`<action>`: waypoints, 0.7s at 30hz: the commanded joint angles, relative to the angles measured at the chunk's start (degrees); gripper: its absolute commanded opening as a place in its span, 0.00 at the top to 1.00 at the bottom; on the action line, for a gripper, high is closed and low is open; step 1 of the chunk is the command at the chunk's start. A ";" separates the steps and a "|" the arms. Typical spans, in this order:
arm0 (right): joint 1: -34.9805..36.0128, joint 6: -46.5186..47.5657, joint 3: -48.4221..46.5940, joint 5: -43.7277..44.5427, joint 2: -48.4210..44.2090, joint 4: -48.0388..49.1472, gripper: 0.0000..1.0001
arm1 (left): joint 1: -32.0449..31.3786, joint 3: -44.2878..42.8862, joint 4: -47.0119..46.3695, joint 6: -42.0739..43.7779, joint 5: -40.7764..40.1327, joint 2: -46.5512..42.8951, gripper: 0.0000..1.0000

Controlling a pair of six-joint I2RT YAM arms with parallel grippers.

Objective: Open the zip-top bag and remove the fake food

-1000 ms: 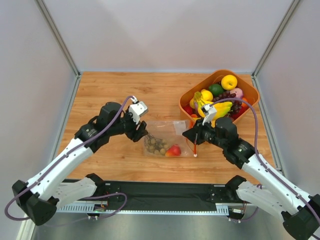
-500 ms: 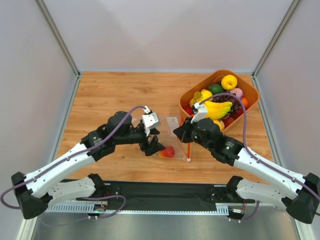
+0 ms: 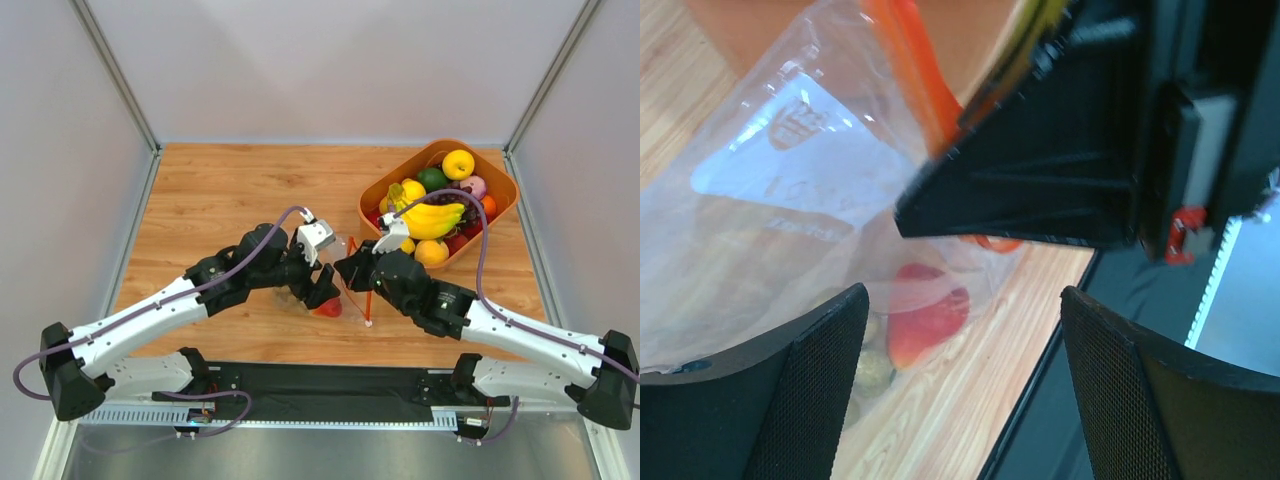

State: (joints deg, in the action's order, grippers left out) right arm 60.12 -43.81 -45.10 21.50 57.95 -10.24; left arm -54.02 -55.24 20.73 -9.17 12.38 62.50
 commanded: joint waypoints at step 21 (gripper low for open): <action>7.12 -10.94 -4.48 11.37 3.40 6.46 1.00 | -3.20 -3.38 0.45 -6.12 -14.06 6.05 0.66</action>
State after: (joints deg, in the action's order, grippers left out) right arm 66.06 -52.42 -48.58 31.99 62.41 -7.31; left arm -57.08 -55.99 22.92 -14.55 0.27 67.37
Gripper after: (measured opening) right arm 0.005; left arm 0.371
